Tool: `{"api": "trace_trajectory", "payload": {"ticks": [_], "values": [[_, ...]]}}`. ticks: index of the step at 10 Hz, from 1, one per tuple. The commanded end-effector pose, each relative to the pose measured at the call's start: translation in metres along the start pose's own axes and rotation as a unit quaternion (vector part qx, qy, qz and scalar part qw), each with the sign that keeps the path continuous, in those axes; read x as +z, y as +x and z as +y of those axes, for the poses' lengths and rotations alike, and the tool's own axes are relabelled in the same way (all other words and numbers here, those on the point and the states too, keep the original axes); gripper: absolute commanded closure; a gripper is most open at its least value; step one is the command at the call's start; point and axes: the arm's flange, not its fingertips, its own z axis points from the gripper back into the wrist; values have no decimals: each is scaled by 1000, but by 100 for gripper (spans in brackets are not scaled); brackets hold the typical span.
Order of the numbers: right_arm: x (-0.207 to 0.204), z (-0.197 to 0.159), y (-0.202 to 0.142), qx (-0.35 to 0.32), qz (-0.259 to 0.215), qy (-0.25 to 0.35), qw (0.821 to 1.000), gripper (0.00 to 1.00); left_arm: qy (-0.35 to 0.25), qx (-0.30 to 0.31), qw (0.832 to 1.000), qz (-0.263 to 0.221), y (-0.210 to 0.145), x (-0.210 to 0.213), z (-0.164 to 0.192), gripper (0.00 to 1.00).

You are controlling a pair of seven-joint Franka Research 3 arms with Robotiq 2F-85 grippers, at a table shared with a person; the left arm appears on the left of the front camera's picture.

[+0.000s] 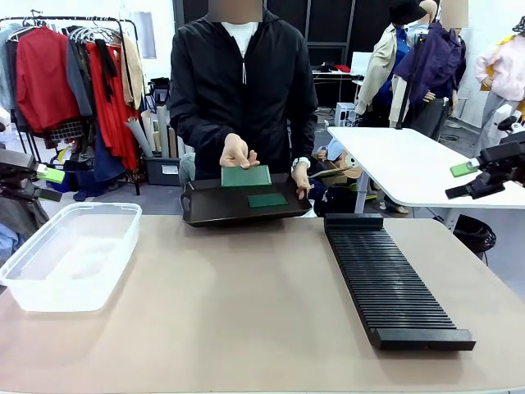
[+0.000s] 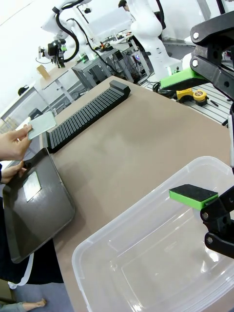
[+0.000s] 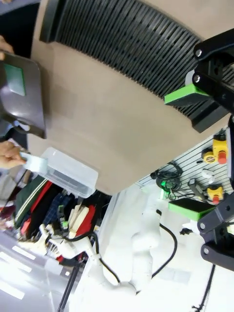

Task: Sort PCBs into racks and boxes based on the side picked up.
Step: Pick up the Blank PCB handed by the Human.

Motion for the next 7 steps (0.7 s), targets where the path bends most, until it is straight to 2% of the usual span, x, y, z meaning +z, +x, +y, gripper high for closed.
{"api": "trace_trajectory", "payload": {"ticks": [1,3,7], "values": [[-27,-6,13,-7,-29,28,999,0,-1,0,1000,-2,-1,1,-1,0],[-50,-18,20,-22,-43,41,998,0,-1,0,1000,-2,-1,1,-1,0],[-102,-44,40,-40,-42,67,996,0,-1,0,1000,-2,-1,1,-1,0]]}}
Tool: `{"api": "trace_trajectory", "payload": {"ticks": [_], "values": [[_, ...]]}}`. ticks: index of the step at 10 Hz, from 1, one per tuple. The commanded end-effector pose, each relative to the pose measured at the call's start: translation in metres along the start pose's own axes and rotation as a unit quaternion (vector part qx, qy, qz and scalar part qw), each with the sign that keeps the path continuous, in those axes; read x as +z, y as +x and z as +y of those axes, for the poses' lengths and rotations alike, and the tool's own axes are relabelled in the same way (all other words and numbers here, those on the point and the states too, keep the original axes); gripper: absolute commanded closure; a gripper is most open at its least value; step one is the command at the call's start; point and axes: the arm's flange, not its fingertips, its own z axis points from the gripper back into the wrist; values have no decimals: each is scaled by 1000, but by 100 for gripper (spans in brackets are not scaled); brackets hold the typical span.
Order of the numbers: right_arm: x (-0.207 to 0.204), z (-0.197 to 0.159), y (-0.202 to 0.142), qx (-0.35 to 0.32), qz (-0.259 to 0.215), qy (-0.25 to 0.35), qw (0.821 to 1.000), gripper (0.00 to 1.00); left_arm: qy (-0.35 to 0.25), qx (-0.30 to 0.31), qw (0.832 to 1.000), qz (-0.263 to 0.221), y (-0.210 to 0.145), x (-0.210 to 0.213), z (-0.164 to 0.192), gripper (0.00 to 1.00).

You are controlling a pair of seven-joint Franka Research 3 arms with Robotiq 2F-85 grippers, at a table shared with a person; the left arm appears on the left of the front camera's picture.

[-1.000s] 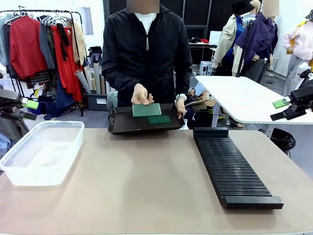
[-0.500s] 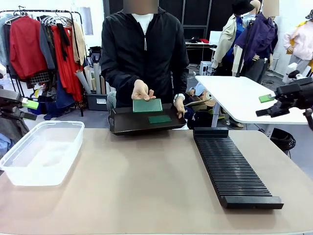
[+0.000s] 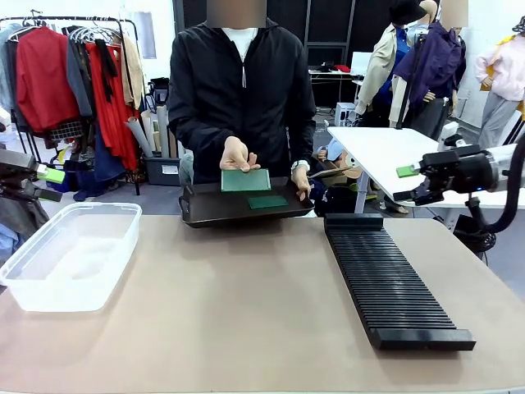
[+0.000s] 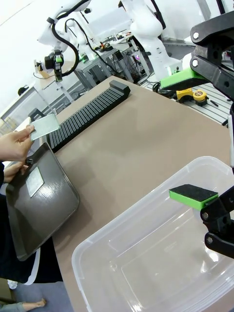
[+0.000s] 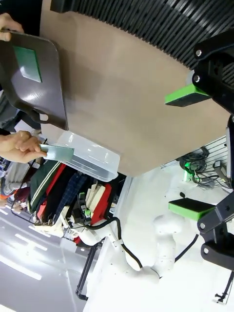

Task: Sort PCBs into racks and boxes based on the side picked up.
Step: Pick up the Blank PCB handed by the Human.

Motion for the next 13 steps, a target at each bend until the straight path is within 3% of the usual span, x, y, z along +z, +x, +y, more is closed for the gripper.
{"api": "trace_trajectory", "payload": {"ticks": [1,7,13], "values": [[-22,-15,22,-3,-18,6,1000,0,-1,0,1000,-2,-1,1,-1,0],[-82,-37,63,5,-26,48,999,0,-1,0,1000,-2,-1,1,-1,0],[-144,-42,115,22,23,70,997,0,-1,0,1000,-2,-1,1,-1,0]]}}
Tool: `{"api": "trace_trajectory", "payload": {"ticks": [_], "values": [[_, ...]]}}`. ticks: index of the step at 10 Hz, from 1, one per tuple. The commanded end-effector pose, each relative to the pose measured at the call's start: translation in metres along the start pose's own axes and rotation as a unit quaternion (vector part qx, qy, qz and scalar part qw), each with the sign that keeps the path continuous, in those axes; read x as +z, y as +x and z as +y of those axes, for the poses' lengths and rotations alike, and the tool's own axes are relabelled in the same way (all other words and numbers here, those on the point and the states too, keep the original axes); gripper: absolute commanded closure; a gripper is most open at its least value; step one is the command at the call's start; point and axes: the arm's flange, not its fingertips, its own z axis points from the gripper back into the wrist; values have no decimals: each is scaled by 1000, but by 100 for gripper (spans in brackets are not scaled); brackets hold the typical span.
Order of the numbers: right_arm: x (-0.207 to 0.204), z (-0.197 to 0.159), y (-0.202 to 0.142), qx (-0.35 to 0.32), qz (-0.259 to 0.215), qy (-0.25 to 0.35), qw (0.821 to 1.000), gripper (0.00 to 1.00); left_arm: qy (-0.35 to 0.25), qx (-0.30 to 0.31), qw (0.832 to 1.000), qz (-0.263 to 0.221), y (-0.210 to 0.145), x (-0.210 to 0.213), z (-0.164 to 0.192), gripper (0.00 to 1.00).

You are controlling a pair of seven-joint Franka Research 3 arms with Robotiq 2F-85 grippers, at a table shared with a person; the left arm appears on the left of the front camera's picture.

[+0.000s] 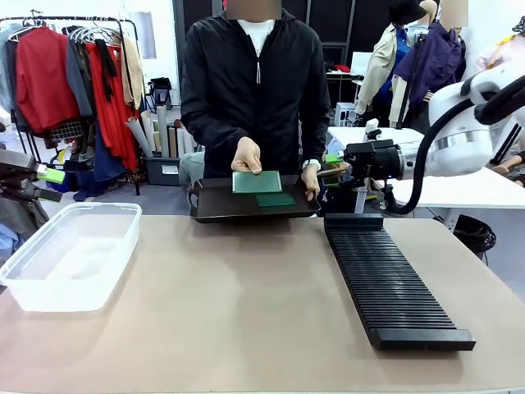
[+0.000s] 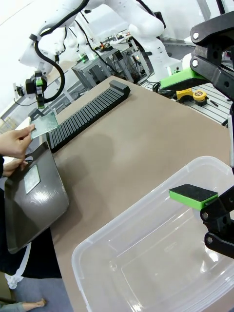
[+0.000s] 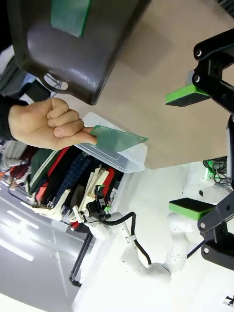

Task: Sort PCBs into racks and boxes based on the side picked up.
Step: Pick up the Blank PCB handed by the Human.

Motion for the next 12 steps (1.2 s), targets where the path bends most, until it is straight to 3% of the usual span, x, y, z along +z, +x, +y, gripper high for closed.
{"api": "trace_trajectory", "payload": {"ticks": [1,5,9,12], "values": [[-14,-12,23,-7,10,4,1000,0,-1,0,1000,-2,-1,1,-1,0],[-42,-43,39,-12,23,24,999,0,-1,0,1000,-2,-1,1,-1,0],[-69,-48,40,-50,39,86,994,0,-1,0,1000,-2,-1,1,-1,0],[-83,-45,35,-65,59,79,993,0,-1,0,1000,-2,-1,1,-1,0]]}}
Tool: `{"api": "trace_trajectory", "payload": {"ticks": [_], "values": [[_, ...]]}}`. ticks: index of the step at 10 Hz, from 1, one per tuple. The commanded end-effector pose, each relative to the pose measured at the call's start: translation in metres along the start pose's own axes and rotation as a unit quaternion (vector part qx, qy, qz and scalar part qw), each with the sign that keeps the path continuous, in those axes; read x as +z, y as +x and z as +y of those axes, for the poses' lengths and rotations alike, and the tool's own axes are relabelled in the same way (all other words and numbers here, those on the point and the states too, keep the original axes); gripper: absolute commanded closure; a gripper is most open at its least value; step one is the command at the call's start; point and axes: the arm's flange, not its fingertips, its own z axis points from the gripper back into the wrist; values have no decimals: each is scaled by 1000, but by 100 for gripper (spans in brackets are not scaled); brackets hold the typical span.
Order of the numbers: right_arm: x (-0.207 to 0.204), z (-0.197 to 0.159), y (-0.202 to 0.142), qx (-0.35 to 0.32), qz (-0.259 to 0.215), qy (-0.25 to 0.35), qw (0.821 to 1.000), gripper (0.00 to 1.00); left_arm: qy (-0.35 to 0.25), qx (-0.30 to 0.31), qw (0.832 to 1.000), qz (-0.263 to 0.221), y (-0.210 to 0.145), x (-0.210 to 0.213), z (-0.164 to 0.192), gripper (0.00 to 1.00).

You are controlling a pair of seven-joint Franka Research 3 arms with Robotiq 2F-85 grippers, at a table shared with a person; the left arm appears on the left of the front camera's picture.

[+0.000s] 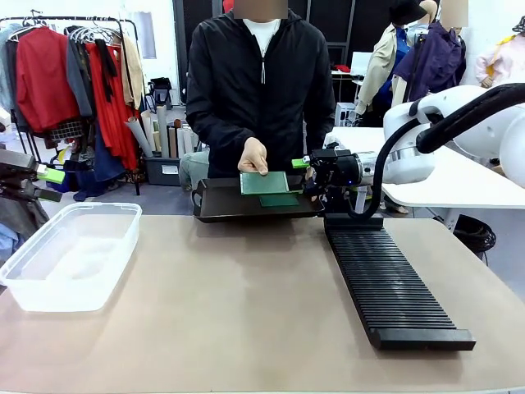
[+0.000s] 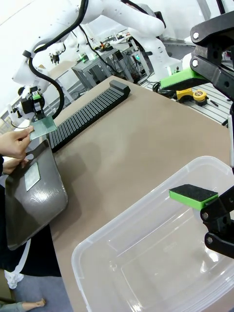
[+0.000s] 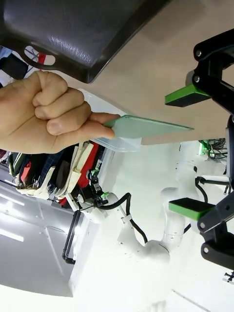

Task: Sort PCBs into racks and boxes based on the side picked up.
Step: Pick up the Blank PCB handed by the Human.

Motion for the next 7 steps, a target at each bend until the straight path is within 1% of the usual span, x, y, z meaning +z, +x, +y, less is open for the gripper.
{"api": "trace_trajectory", "payload": {"ticks": [1,4,7], "values": [[-8,0,13,-3,-1,-6,1000,0,-1,0,1000,-2,-1,1,-1,0],[-18,-5,21,-3,-17,1,1000,0,-1,0,1000,-2,-1,1,-1,0],[-24,-6,30,4,-23,-3,1000,0,-1,0,1000,-2,-1,1,-1,0]]}}
